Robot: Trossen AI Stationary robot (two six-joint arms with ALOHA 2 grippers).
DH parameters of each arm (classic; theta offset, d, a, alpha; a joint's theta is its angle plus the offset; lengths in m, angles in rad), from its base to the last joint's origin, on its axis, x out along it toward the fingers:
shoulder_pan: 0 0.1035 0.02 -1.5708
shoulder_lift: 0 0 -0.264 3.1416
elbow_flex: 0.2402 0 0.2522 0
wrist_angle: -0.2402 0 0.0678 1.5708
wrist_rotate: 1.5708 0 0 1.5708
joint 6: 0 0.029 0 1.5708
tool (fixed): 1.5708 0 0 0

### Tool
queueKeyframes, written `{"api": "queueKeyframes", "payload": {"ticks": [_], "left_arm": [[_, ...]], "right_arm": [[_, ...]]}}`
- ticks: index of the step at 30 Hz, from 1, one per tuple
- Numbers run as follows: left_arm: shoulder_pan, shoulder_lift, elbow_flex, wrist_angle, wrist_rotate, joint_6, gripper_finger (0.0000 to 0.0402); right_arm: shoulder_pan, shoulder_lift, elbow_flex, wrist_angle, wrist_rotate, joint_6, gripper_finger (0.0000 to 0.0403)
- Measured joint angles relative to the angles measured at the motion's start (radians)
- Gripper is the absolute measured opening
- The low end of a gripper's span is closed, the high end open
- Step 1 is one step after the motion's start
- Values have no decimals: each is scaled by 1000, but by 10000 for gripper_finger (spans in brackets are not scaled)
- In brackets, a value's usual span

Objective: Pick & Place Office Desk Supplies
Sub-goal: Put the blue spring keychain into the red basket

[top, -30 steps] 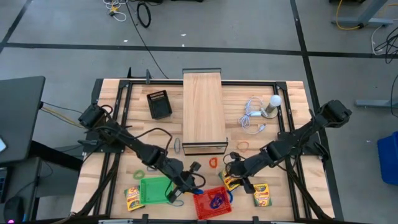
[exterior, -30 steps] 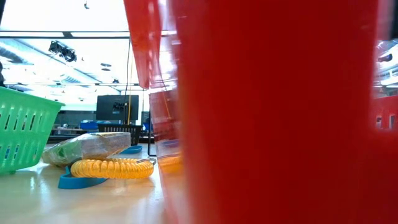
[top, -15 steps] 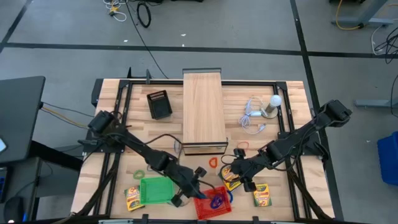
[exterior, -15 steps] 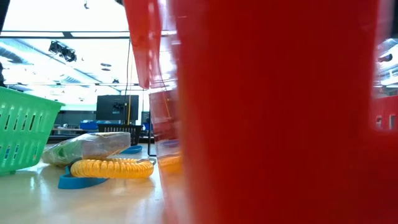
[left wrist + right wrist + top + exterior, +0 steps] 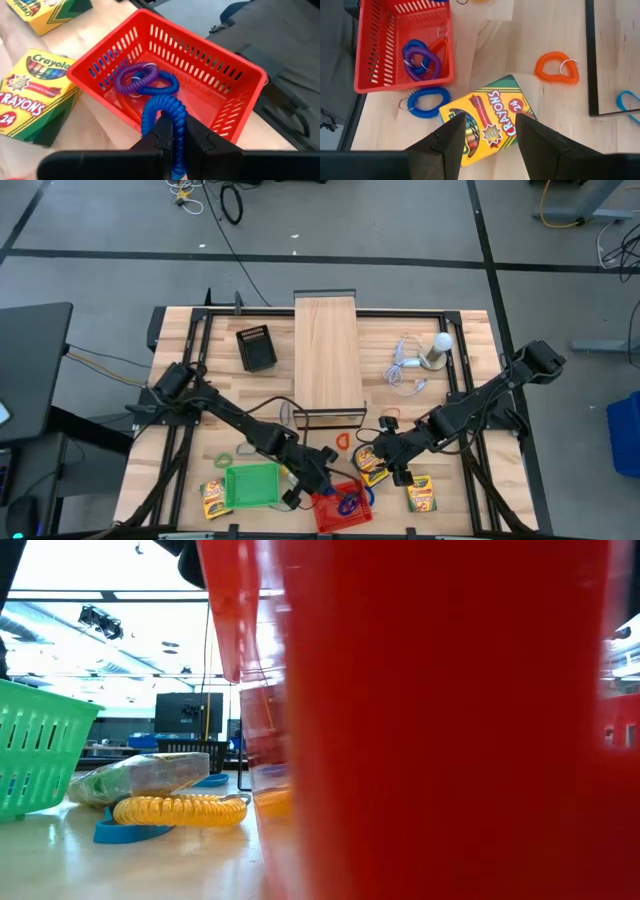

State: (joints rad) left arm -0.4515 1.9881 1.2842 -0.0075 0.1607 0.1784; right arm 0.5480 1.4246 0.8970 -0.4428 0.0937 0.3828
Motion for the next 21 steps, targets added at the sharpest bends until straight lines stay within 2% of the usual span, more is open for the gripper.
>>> {"api": "queueKeyframes", "payload": {"ticks": [2,10,21], "left_arm": [[1,0,0,0,-4,-6,24],[0,0,0,0,-29,-13,103],[1,0,0,9,-52,-11,158]], "right_arm": [[0,0,0,1,0,0,178],[0,0,0,3,0,-2,178],[0,0,0,4,8,-3,178]]}}
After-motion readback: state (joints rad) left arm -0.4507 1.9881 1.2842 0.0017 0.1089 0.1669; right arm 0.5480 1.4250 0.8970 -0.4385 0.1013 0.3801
